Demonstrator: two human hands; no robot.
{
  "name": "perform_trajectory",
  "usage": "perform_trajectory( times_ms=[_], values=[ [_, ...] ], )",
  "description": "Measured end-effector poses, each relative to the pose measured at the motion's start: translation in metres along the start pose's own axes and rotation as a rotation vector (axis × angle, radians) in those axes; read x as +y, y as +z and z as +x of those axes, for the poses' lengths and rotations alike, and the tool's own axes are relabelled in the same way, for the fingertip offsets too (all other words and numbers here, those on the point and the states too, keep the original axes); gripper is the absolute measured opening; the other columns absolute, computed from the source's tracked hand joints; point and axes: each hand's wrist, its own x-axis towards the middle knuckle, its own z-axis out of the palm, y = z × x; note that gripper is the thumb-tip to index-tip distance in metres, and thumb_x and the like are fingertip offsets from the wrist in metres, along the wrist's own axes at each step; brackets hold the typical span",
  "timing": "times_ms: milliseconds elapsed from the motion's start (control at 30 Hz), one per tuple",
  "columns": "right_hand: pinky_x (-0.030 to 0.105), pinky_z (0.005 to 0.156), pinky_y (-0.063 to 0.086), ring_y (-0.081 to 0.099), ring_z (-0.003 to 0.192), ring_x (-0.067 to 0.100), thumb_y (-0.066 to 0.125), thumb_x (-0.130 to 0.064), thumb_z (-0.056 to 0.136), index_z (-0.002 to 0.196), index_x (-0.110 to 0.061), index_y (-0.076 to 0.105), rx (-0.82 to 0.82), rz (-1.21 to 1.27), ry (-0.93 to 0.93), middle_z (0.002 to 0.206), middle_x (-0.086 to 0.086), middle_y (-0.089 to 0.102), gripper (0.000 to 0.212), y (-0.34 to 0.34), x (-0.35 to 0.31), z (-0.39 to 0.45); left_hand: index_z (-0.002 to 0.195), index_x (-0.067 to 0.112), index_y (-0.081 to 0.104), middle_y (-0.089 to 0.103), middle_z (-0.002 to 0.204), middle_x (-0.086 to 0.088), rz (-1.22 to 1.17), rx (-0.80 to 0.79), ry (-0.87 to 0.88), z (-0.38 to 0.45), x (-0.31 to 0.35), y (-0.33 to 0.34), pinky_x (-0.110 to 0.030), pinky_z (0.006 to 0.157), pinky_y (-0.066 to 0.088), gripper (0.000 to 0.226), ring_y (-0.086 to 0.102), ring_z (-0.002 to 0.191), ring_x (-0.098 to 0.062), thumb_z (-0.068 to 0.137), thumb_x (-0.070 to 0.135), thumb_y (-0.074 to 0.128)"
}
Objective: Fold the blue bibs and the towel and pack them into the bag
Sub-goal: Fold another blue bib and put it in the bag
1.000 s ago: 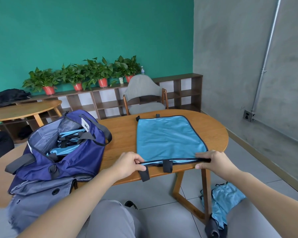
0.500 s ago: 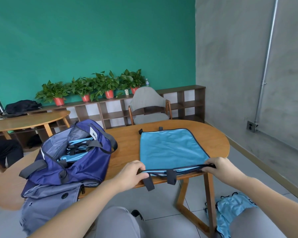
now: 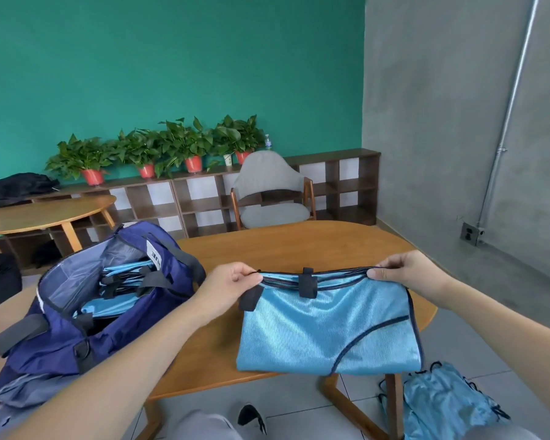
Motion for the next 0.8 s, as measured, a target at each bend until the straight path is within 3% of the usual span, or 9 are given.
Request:
perform_trajectory(
  times_ms=[133,267,333,433,567,700,800],
  values=[
    [0.027,0.073,0.059,0.074,0.081,0.019,0.081,-0.040,0.081,0.087,-0.013,0.079,0.010,-0.042,0.072,0.087,0.003,0.078,0.027,0.014,0.022,0.038,0.090,0.027,0.076,0.072,0.076,0.008,0.045,0.092,-0.023,0.039,-0.031,0.018,-0.026,0.071,0.045,0.008,0.061,0.072,-0.004,0.093,0.034,0.072],
    [0.032,0.067,0.051,0.070,0.076,0.025,0.075,-0.054,0.084,0.089,-0.024,0.076,0.060,-0.176,0.139,0.083,0.004,0.075,0.030,0.034,0.065,0.059,0.080,0.032,0.075,0.072,0.075,0.015,0.050,0.140,-0.072,0.063,-0.076,0.044,-0.027,0.070,0.044,0.009,0.064,0.073,-0.005,0.088,0.036,0.078],
    [0.029,0.056,0.043,0.061,0.060,0.019,0.070,-0.060,0.084,0.094,-0.030,0.071,0.143,-0.252,0.138,0.074,0.002,0.071,0.031,0.043,0.080,0.062,0.079,0.034,0.073,0.072,0.076,0.018,0.084,0.203,-0.041,0.066,-0.091,0.058,-0.020,0.068,0.043,0.010,0.066,0.074,-0.001,0.087,0.036,0.078],
    [0.028,0.053,0.040,0.059,0.058,0.015,0.069,-0.059,0.086,0.095,-0.032,0.069,0.192,-0.301,0.109,0.077,-0.004,0.070,0.029,0.046,0.085,0.066,0.078,0.035,0.073,0.071,0.076,0.024,0.093,0.247,-0.013,0.073,-0.095,0.063,-0.015,0.068,0.045,0.011,0.067,0.076,0.002,0.088,0.037,0.077],
    [0.022,0.054,0.043,0.061,0.063,0.010,0.070,-0.056,0.087,0.095,-0.028,0.072,0.179,-0.280,0.091,0.085,-0.007,0.072,0.029,0.045,0.086,0.066,0.087,0.037,0.078,0.074,0.082,0.018,-0.040,0.238,-0.048,0.076,-0.093,0.060,-0.025,0.077,0.053,0.003,0.070,0.081,-0.004,0.086,0.037,0.080],
    [0.021,0.063,0.046,0.065,0.080,0.008,0.069,-0.055,0.087,0.099,-0.025,0.072,0.201,-0.288,0.084,0.094,-0.008,0.072,0.032,0.044,0.088,0.066,0.108,0.034,0.077,0.078,0.094,0.006,-0.242,0.208,-0.060,0.073,-0.093,0.058,-0.030,0.088,0.054,0.020,0.073,0.093,-0.010,0.088,0.028,0.079],
    [0.020,0.060,0.042,0.063,0.075,0.008,0.069,-0.053,0.088,0.100,-0.025,0.071,0.230,-0.285,0.077,0.093,-0.006,0.072,0.031,0.043,0.086,0.063,0.114,0.030,0.074,0.078,0.099,0.004,-0.294,0.217,-0.060,0.069,-0.093,0.056,-0.034,0.090,0.055,0.022,0.073,0.095,-0.012,0.095,0.020,0.071]
  ],
)
